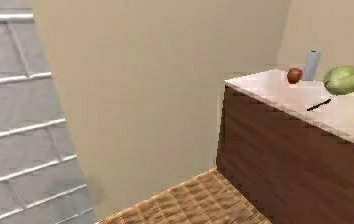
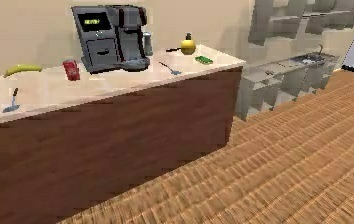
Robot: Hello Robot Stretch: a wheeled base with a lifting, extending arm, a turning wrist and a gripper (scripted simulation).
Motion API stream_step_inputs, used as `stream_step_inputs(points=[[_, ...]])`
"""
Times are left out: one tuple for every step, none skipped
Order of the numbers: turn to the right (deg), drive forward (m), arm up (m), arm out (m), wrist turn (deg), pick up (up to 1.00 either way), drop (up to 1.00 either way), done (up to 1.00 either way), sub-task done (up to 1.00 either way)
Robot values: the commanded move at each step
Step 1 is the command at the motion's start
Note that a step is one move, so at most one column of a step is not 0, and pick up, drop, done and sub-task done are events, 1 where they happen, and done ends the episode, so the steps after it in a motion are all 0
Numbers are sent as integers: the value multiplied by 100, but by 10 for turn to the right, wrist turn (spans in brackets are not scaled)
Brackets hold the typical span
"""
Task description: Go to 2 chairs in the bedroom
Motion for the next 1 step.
stream_step_inputs(points=[[450,0,0,0,0,0,0,0,0]])
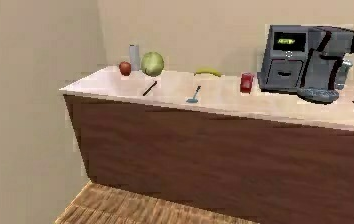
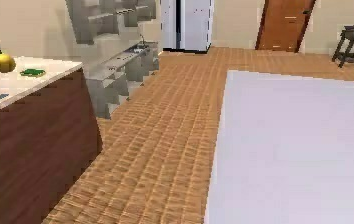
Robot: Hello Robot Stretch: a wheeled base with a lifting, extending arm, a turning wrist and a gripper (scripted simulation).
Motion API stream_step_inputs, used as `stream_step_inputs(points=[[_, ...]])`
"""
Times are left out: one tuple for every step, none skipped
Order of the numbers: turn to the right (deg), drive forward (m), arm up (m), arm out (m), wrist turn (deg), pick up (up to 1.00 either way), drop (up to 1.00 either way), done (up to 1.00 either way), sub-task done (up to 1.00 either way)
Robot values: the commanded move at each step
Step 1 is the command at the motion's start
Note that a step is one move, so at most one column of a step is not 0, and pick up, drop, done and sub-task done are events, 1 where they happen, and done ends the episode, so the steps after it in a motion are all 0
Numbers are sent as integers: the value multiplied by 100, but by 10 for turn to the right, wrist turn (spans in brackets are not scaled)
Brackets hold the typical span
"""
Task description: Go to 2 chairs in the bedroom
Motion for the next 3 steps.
stream_step_inputs(points=[[450,0,0,0,0,0,0,0,0],[450,0,0,0,0,0,0,0,0],[390,0,0,0,0,0,0,0,0]])
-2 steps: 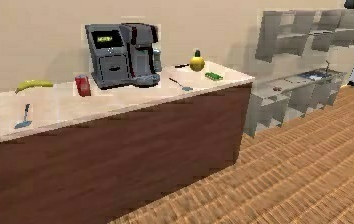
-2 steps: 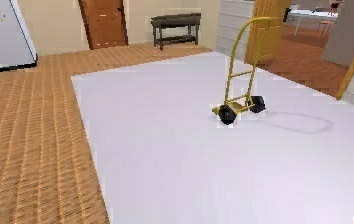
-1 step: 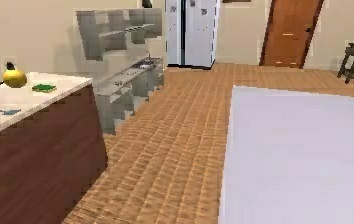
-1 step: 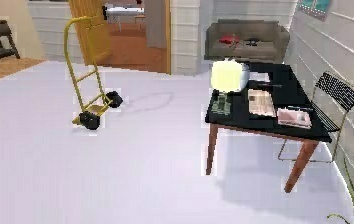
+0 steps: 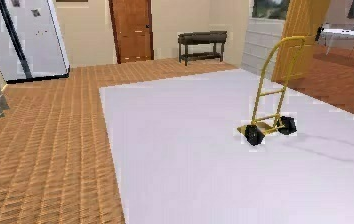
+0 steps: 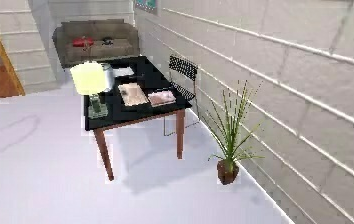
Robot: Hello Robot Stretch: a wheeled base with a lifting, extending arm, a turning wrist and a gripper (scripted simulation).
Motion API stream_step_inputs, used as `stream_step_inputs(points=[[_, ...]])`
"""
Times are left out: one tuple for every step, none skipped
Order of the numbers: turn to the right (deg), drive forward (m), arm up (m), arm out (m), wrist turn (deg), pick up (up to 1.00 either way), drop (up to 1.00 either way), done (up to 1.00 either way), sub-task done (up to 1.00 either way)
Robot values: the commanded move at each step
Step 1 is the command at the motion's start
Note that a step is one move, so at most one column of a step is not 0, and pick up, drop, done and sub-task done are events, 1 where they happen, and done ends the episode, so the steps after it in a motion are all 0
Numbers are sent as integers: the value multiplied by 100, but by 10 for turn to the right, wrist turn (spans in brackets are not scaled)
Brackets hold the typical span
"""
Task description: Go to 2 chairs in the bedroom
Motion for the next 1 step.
stream_step_inputs(points=[[0,100,0,0,0,0,0,0,0]])
